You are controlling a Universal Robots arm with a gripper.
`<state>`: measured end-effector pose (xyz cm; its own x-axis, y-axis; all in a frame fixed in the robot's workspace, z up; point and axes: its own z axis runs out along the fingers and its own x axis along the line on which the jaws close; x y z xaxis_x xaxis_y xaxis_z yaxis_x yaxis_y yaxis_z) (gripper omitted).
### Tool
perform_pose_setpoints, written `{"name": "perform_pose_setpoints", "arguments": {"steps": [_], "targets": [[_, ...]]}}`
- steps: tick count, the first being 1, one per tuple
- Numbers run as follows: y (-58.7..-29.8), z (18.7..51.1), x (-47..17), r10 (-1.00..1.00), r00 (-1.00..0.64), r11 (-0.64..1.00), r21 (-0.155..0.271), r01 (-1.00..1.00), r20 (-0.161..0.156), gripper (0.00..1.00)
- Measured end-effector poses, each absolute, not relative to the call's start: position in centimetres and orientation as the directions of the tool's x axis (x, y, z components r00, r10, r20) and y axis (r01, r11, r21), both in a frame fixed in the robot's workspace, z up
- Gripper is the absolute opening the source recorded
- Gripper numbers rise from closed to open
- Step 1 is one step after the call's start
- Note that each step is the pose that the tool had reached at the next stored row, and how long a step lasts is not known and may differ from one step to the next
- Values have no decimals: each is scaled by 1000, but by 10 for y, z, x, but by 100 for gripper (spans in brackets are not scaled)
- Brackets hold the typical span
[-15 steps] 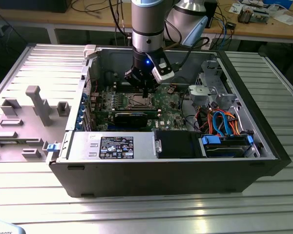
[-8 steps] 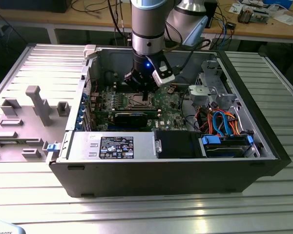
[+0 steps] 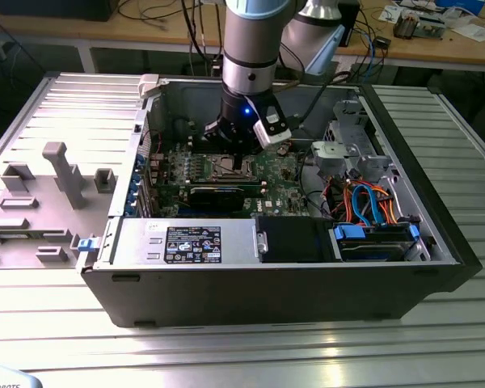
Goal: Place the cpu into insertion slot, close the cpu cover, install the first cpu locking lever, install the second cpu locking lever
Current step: 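Install the second cpu locking lever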
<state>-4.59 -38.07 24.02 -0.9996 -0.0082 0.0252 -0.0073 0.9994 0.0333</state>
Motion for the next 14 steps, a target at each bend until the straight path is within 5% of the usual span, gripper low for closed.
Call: {"name": "perform_pose_setpoints", "arguments": {"steps": [14], "targets": [[-388, 237, -71, -50, -998, 998, 44, -48, 27, 11]]}}
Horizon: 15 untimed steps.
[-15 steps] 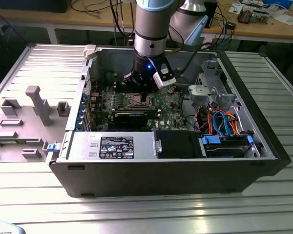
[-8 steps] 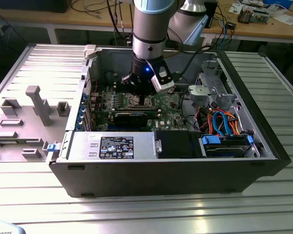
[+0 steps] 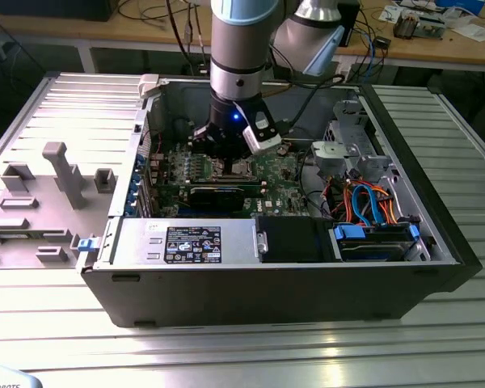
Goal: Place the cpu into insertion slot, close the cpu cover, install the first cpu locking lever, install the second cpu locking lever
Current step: 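Install the second cpu locking lever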
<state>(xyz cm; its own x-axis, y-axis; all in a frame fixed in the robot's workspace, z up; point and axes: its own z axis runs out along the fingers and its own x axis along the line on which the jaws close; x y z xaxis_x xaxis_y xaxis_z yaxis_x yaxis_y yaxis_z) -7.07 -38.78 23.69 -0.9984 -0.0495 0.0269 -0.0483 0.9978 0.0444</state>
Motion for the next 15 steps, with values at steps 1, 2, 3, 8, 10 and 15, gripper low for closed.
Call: {"name": "perform_pose_setpoints", "arguments": {"steps": [1, 2, 3, 8, 10, 15], "targets": [[-388, 237, -74, -52, -998, 998, 45, -50, 27, 11], [-388, 236, -76, -53, -998, 998, 45, -52, 27, 11], [-388, 236, -77, -54, -998, 998, 46, -53, 27, 11], [-394, 233, -80, -61, -998, 996, 65, -59, 26, 11], [-395, 232, -80, -62, -998, 996, 71, -61, 25, 11], [-397, 231, -81, -63, -998, 995, 77, -61, 25, 11]]}}
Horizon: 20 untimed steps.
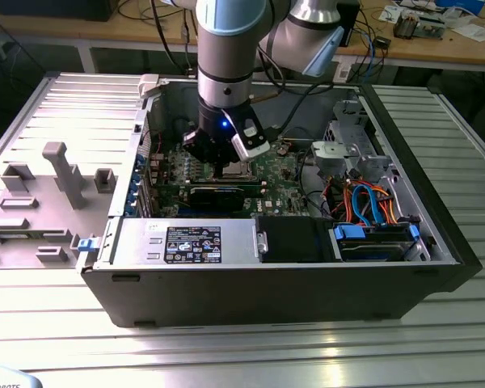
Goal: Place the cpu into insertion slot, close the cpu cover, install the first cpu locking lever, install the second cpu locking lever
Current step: 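Install the second cpu locking lever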
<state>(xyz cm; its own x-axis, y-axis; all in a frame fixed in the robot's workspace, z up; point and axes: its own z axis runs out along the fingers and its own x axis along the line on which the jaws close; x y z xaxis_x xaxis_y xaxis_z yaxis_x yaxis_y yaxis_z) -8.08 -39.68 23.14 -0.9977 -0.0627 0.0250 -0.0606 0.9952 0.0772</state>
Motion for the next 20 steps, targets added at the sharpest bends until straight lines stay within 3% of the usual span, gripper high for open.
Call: {"name": "perform_pose_setpoints", "arguments": {"steps": [20], "targets": [[-402, 225, -85, -64, -998, 993, 104, -61, 23, 11]]}}
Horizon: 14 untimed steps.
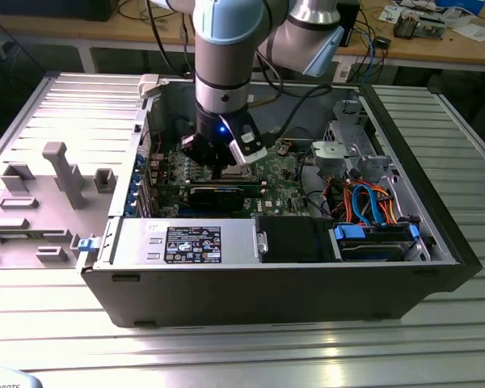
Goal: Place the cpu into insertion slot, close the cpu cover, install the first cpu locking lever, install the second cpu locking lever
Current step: 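Install the second cpu locking lever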
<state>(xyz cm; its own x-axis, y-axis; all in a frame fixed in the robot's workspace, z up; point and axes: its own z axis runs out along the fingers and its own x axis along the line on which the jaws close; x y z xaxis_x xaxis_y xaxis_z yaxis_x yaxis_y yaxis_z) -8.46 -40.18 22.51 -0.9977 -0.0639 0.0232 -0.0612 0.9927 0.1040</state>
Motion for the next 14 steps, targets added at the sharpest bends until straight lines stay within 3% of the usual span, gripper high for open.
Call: {"name": "perform_pose_setpoints", "arguments": {"steps": [14], "targets": [[-402, 208, -91, -64, -998, 992, 111, -61, 23, 11]]}}
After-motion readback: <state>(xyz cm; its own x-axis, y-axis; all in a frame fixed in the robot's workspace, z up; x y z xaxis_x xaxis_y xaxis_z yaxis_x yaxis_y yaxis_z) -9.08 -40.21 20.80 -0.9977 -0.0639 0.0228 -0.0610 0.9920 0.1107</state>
